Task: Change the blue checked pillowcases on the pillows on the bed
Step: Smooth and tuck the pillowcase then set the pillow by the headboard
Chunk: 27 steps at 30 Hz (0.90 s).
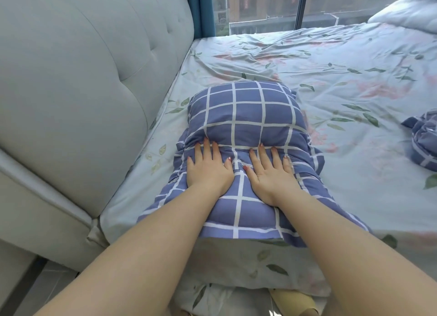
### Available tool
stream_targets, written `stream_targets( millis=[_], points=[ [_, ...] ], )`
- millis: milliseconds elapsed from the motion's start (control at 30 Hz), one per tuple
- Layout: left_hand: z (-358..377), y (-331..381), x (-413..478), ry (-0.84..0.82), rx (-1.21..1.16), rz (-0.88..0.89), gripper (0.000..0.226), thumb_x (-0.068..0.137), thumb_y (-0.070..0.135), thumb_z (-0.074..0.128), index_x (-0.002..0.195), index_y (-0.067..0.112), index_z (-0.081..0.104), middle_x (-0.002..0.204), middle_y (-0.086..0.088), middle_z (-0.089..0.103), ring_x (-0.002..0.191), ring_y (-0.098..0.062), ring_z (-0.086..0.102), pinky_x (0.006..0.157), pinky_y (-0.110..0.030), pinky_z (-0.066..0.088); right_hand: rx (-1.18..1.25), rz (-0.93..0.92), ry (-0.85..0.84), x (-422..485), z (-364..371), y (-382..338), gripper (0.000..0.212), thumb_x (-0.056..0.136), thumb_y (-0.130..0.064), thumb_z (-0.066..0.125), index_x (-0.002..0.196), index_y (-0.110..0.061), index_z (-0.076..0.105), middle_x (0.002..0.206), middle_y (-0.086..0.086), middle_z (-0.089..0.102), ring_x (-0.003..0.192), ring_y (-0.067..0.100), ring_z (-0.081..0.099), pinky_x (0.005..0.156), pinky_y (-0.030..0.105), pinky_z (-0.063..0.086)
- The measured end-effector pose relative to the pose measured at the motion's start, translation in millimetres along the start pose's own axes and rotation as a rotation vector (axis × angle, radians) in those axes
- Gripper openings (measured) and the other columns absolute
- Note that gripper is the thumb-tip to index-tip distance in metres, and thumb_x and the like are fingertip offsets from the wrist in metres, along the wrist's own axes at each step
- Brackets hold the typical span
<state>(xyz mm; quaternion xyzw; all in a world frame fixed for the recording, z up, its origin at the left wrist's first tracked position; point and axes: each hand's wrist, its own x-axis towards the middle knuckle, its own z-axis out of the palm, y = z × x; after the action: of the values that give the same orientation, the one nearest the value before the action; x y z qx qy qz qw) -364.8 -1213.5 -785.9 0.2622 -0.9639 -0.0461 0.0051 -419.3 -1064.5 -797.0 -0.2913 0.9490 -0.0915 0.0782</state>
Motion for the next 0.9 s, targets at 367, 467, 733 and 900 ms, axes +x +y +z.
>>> stream_targets(
  millis=[367, 467, 733, 900],
  points=[
    [0.0, 0.6, 5.4, 0.047, -0.017, 0.001, 0.067, 0.103, 0.046, 0.020, 0.157, 0.012, 0.001, 0.166, -0.004, -0.003, 0.151, -0.024, 0.000, 0.120, -0.051, 0.008, -0.031, 0.017, 0.014, 3.9, -2.4, -3.0, 0.062, 0.100, -0.055, 0.006, 0.155, -0.030, -0.008, 0.163, -0.003, -0.015, 0.150, 0.025, -0.014, 0.119, 0.045, -0.011],
    [-1.8, -4.5, -14.6, 0.024, -0.026, 0.034, 0.068, 0.103, 0.047, 0.017, 0.157, 0.013, -0.005, 0.166, -0.004, -0.009, 0.152, -0.023, -0.007, 0.121, -0.050, 0.003, -0.048, 0.018, 0.013, -16.3, -4.0, -6.3, 0.063, 0.099, -0.056, 0.005, 0.155, -0.031, -0.009, 0.163, -0.004, -0.014, 0.150, 0.024, -0.013, 0.119, 0.045, -0.010],
    [-6.5, -14.0, -55.2, -0.037, -0.031, 0.062, 0.064, 0.104, 0.045, 0.011, 0.157, 0.015, -0.006, 0.165, -0.004, -0.012, 0.152, -0.023, -0.011, 0.122, -0.048, -0.001, -0.092, 0.016, -0.003, -57.4, -10.0, -13.9, 0.064, 0.099, -0.058, 0.004, 0.155, -0.030, -0.010, 0.164, -0.003, -0.012, 0.151, 0.025, -0.010, 0.120, 0.045, -0.010],
    [-9.9, -14.4, -63.6, -0.050, -0.044, 0.046, 0.063, 0.104, 0.046, 0.011, 0.157, 0.017, -0.006, 0.165, -0.003, -0.013, 0.152, -0.022, -0.010, 0.122, -0.046, -0.001, -0.095, 0.007, -0.018, -59.3, -12.0, -13.9, 0.065, 0.098, -0.058, 0.002, 0.154, -0.030, -0.013, 0.163, -0.002, -0.015, 0.150, 0.025, -0.012, 0.121, 0.045, -0.008]
  ],
)
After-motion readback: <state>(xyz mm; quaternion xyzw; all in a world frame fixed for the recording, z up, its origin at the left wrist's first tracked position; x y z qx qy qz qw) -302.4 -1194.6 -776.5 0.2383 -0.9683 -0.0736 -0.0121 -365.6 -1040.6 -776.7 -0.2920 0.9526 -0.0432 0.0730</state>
